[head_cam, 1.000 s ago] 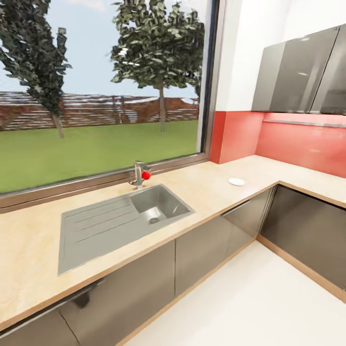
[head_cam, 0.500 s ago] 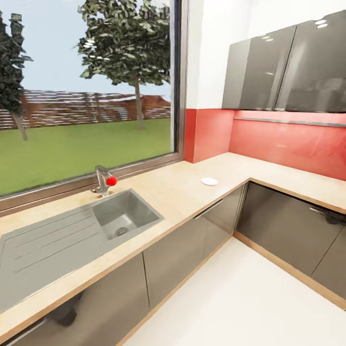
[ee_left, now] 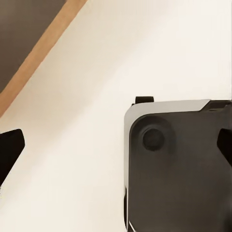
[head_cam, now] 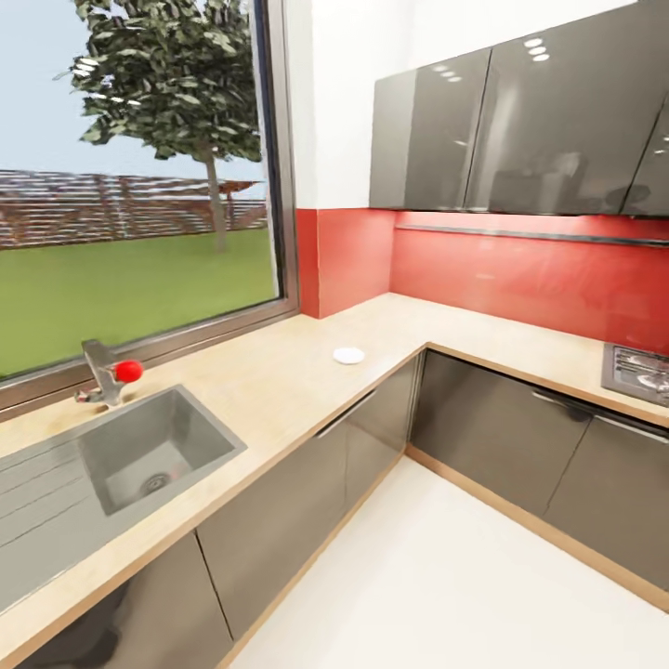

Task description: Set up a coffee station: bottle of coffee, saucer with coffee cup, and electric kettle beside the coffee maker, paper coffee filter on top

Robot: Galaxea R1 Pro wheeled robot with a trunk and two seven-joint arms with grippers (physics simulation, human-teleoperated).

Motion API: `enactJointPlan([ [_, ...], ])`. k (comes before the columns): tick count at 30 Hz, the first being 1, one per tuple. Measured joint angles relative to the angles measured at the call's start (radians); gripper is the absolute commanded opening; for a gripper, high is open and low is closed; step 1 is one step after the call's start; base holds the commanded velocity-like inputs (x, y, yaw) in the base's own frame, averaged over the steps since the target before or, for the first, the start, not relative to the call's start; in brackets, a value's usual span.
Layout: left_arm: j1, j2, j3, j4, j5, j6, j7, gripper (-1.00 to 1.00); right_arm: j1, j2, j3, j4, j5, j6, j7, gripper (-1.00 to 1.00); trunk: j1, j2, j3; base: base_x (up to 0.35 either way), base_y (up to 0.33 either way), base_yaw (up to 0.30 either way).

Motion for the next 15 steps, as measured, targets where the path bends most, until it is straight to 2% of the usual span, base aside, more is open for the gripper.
enactJointPlan([
  [15, 0.0, 0.0, 0.0, 0.0, 0.0, 0.0, 0.0, 1.0, 0.0, 0.0, 0.001, 0.001, 0.0, 0.0, -0.001, 1.0, 0.0, 0.0, 0.0, 0.232, -0.206, -0.294],
])
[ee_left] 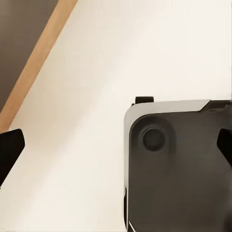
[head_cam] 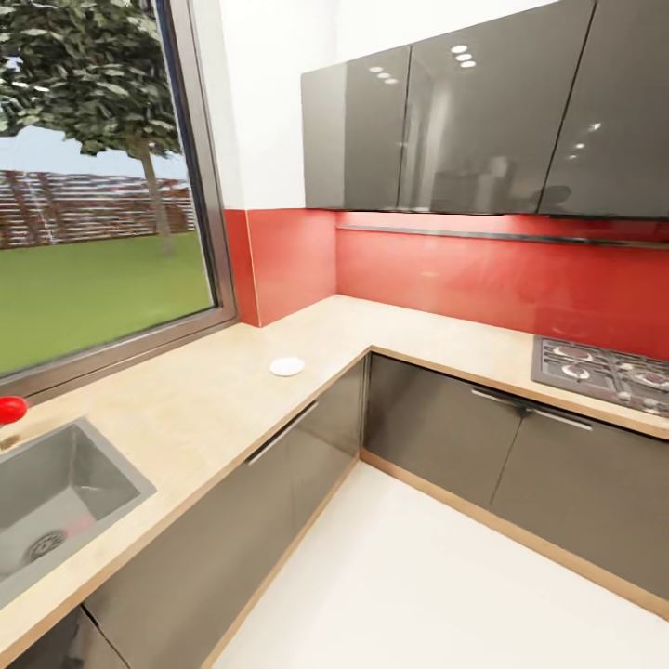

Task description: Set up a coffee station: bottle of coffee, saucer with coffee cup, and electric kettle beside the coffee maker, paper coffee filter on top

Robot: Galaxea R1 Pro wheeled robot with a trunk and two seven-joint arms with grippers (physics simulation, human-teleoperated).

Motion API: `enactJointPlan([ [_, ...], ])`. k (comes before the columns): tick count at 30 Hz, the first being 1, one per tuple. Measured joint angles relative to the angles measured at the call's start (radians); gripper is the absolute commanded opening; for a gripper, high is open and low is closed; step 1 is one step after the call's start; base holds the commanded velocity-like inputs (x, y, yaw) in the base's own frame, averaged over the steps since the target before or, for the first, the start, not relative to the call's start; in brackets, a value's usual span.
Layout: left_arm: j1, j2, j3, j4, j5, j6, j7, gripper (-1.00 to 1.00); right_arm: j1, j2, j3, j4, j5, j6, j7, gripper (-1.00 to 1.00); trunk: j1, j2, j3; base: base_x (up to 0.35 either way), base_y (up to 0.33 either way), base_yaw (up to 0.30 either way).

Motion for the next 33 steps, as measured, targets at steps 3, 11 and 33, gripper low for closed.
enactJointPlan([
  [3, 0.0, 0.0, 0.0, 0.0, 0.0, 0.0, 0.0, 1.0, 0.0, 0.0, 0.0, 0.0, 0.0, 0.0, 0.0, 1.0, 0.0, 0.0, 0.0, 0.232, -0.206, -0.294],
  [11, 0.0, 0.0, 0.003, 0.0, 0.001, 0.0, 0.0, 1.0, 0.0, 0.001, 0.0, 0.0, 0.0, 0.0, 0.0, 1.0, 0.0, 0.0, 0.0, 0.232, -0.206, -0.294],
  [33, 0.001, 0.0, 0.004, -0.001, 0.001, 0.0, 0.0, 1.0, -0.001, 0.004, 0.003, 0.002, 0.004, 0.0, 0.004, 1.0, 0.0, 0.0, 0.0, 0.24, -0.206, -0.102],
])
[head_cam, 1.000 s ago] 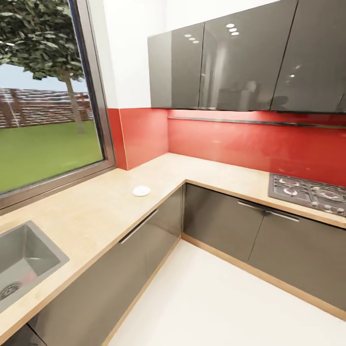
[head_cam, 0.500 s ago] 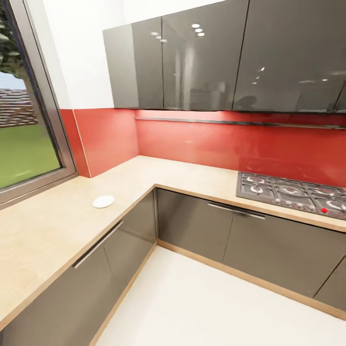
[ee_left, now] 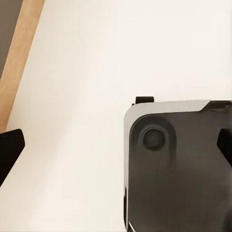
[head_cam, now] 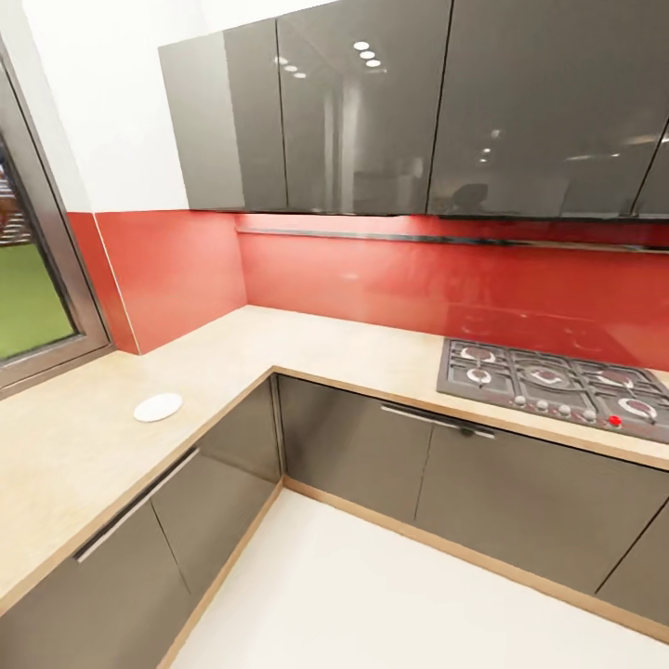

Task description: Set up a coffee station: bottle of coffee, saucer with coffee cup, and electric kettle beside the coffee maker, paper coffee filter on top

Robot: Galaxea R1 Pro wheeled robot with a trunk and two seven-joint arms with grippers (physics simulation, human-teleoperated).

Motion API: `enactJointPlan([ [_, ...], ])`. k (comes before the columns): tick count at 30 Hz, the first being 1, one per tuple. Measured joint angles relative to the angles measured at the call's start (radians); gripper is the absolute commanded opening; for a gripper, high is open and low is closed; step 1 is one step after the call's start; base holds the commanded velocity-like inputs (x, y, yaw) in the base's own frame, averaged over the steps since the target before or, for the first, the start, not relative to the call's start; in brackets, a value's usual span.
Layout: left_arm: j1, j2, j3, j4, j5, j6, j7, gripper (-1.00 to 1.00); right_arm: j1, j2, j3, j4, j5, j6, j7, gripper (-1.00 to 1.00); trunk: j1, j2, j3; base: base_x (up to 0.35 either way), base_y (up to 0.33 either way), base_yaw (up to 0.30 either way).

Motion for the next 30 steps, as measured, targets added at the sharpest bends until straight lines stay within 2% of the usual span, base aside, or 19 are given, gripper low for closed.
enactJointPlan([
  [16, 0.0, 0.0, 0.003, 0.0, 0.002, -0.002, 0.0, 1.0, 0.0, -0.001, 0.001, 0.001, 0.005, 0.0, -0.004, 1.0, 0.0, 0.0, 0.007, 0.229, -0.218, 0.273],
  [30, 0.0, 0.0, 0.002, 0.006, 0.002, 0.003, -0.011, 1.0, 0.0, -0.001, 0.002, 0.002, 0.006, 0.0, -0.006, 1.0, 0.0, 0.0, 0.018, 0.019, -0.017, 0.269],
])
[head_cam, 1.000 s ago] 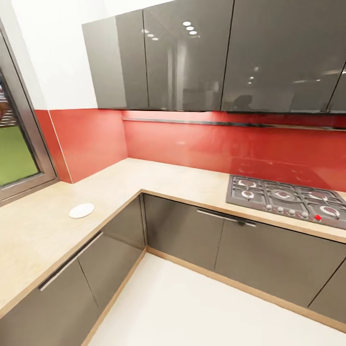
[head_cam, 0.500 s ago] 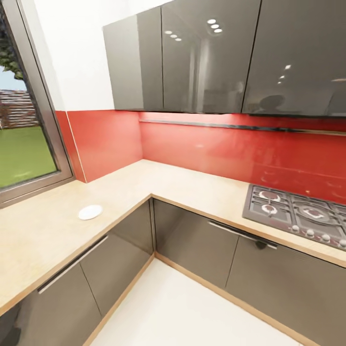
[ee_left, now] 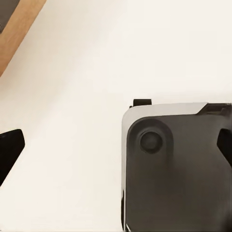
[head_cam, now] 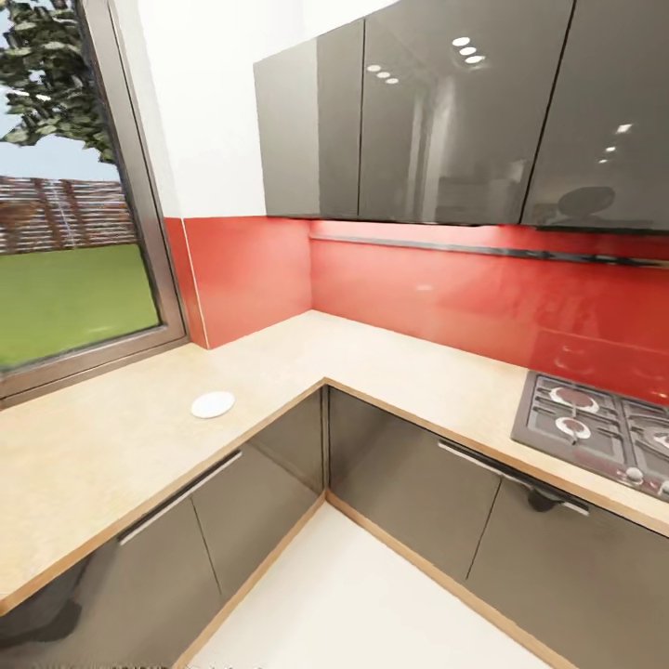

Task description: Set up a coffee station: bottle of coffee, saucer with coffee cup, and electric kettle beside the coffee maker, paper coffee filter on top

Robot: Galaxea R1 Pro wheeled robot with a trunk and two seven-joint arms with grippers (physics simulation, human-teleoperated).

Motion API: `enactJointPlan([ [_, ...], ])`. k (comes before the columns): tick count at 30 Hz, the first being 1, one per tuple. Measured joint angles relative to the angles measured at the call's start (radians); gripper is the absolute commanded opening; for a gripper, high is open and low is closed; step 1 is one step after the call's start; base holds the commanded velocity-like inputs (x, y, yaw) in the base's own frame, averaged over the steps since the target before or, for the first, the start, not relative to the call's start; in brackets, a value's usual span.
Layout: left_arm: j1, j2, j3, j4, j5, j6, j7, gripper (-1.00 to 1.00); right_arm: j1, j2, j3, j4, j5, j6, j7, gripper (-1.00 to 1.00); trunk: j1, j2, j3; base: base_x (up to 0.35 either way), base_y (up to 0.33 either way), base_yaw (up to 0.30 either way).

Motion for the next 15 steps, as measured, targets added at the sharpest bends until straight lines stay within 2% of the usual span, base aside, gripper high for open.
enactJointPlan([
  [5, 0.0, 0.0, -0.001, 0.015, 0.0, -0.002, 0.0, 1.0, 0.0, 0.0, 0.001, 0.0, 0.0, 0.0, 0.0, 1.0, 0.0, 0.0, 0.004, 0.001, -0.053, 0.267],
  [15, 0.0, 0.0, 0.002, 0.016, 0.003, -0.004, 0.007, 1.0, 0.0, 0.0, 0.002, 0.0, 0.0, 0.0, 0.0, 1.0, 0.0, 0.0, 0.009, 0.068, -0.251, 0.271],
])
